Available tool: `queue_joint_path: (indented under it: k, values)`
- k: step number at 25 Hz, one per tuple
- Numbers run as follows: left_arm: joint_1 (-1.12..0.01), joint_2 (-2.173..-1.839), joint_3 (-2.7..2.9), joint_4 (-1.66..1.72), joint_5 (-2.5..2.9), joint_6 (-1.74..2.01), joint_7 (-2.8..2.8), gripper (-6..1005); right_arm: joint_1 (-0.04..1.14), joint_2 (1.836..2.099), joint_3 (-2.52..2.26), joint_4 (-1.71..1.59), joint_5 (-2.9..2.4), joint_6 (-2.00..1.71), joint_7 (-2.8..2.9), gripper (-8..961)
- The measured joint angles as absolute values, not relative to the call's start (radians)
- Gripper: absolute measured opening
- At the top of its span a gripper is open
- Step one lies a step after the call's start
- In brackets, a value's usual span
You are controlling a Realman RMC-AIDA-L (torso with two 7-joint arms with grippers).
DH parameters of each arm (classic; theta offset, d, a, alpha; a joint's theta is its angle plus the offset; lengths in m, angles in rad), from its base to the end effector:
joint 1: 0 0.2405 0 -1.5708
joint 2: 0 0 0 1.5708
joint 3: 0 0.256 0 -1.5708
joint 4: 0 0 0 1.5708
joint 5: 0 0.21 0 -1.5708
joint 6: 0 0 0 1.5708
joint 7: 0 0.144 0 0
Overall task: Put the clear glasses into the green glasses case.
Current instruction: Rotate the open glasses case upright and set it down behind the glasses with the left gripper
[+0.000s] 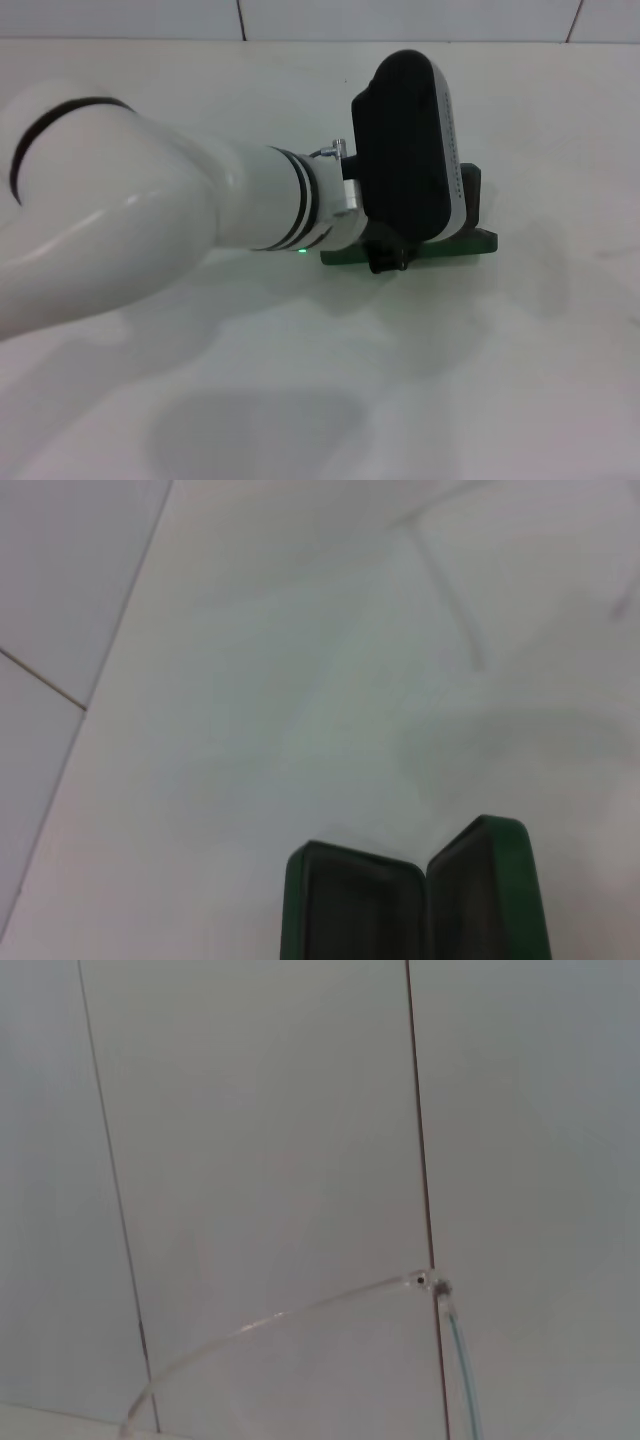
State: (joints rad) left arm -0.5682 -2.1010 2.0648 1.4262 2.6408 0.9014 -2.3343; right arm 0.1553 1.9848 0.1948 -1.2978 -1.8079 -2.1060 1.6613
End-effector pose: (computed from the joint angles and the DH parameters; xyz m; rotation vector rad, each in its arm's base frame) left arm -0.0917 0.3226 -0.1169 -2.6796 0.3224 0.3108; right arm 0.3331 0.1475 0.2438 -1.9264 0.6042 0.7371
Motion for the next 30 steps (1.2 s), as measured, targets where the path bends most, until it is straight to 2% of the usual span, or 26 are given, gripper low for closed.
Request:
queue_joint_path:
  k: [30]
  values:
    - [-0.514, -2.101, 2.174, 1.441, 2.633, 0.897, -2.374, 384, 0.173, 1.982, 0.179, -1.298, -1.827, -2.098, 1.658, 73]
